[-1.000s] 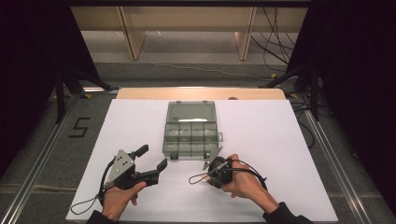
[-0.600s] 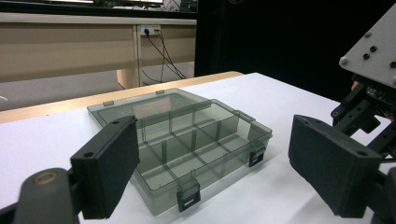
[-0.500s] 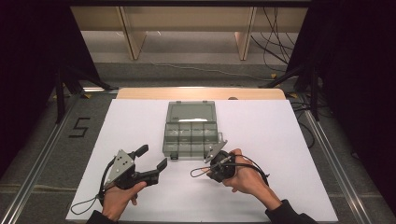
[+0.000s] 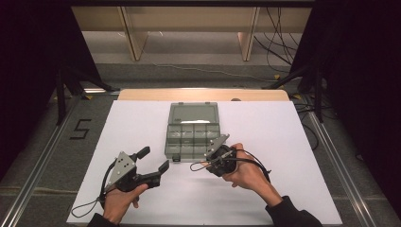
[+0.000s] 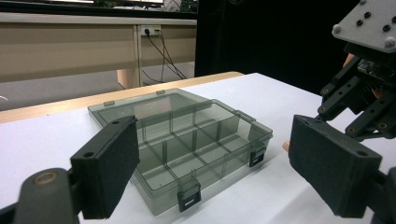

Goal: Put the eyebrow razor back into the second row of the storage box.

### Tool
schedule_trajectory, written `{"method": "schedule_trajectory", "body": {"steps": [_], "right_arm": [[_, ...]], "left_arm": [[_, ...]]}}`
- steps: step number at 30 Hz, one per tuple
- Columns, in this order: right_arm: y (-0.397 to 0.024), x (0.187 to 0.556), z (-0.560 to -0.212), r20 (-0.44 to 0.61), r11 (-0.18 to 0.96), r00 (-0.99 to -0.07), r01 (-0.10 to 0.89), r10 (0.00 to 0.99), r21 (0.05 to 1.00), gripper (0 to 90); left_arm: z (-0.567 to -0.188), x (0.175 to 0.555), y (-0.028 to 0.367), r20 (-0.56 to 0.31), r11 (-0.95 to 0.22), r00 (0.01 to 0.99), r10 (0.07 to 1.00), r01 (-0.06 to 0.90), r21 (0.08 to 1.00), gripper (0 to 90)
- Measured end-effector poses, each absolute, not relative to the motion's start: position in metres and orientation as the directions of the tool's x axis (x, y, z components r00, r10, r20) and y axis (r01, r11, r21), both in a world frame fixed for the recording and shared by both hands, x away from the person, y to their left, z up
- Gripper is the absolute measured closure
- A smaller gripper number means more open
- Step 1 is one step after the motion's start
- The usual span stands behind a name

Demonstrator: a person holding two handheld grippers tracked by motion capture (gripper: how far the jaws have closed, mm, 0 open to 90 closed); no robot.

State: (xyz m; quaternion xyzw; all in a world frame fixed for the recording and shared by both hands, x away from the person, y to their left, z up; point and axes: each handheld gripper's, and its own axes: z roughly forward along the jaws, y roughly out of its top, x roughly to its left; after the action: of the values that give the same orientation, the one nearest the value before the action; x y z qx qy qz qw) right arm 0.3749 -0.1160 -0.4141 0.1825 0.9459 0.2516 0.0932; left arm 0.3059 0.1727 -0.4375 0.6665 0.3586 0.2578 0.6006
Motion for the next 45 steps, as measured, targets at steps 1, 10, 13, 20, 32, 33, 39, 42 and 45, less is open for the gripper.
{"method": "schedule_trajectory", "body": {"steps": [1, 10, 13, 20, 32, 33, 39, 42, 45], "right_arm": [[-0.115, 0.377, -0.413, -0.090, 0.807, -0.915, 0.296, 0.392, 0.511, 74.7], [-0.110, 0.389, -0.407, -0.096, 0.795, -0.908, 0.302, 0.408, 0.527, 74.7], [-0.108, 0.394, -0.404, -0.110, 0.798, -0.907, 0.294, 0.407, 0.526, 74.7], [-0.105, 0.407, -0.400, -0.123, 0.799, -0.901, 0.297, 0.416, 0.523, 74.7], [-0.098, 0.428, -0.400, -0.131, 0.795, -0.891, 0.311, 0.434, 0.521, 74.7], [-0.097, 0.429, -0.401, -0.129, 0.797, -0.892, 0.311, 0.432, 0.519, 74.7], [-0.094, 0.440, -0.406, -0.139, 0.802, -0.888, 0.316, 0.438, 0.507, 74.7], [-0.093, 0.443, -0.407, -0.139, 0.805, -0.889, 0.317, 0.437, 0.502, 74.7], [-0.091, 0.447, -0.410, -0.140, 0.809, -0.889, 0.319, 0.436, 0.494, 74.7]], "left_arm": [[-0.437, 0.306, 0.173, -0.086, -0.022, 0.610, 0.788, 0.168, 0.986, 16.1], [-0.437, 0.306, 0.173, -0.087, -0.021, 0.610, 0.788, 0.168, 0.986, 16.1], [-0.437, 0.306, 0.173, -0.088, -0.019, 0.610, 0.788, 0.166, 0.986, 16.0], [-0.437, 0.306, 0.173, -0.091, -0.016, 0.609, 0.788, 0.168, 0.986, 16.0], [-0.437, 0.306, 0.173, -0.092, -0.015, 0.610, 0.787, 0.168, 0.986, 16.0], [-0.437, 0.306, 0.173, -0.094, -0.014, 0.609, 0.787, 0.169, 0.985, 16.0], [-0.437, 0.306, 0.173, -0.090, -0.018, 0.611, 0.786, 0.169, 0.985, 16.0], [-0.437, 0.305, 0.173, -0.091, -0.020, 0.609, 0.788, 0.172, 0.985, 16.0], [-0.438, 0.306, 0.173, -0.090, -0.018, 0.612, 0.785, 0.167, 0.986, 16.0]]}}
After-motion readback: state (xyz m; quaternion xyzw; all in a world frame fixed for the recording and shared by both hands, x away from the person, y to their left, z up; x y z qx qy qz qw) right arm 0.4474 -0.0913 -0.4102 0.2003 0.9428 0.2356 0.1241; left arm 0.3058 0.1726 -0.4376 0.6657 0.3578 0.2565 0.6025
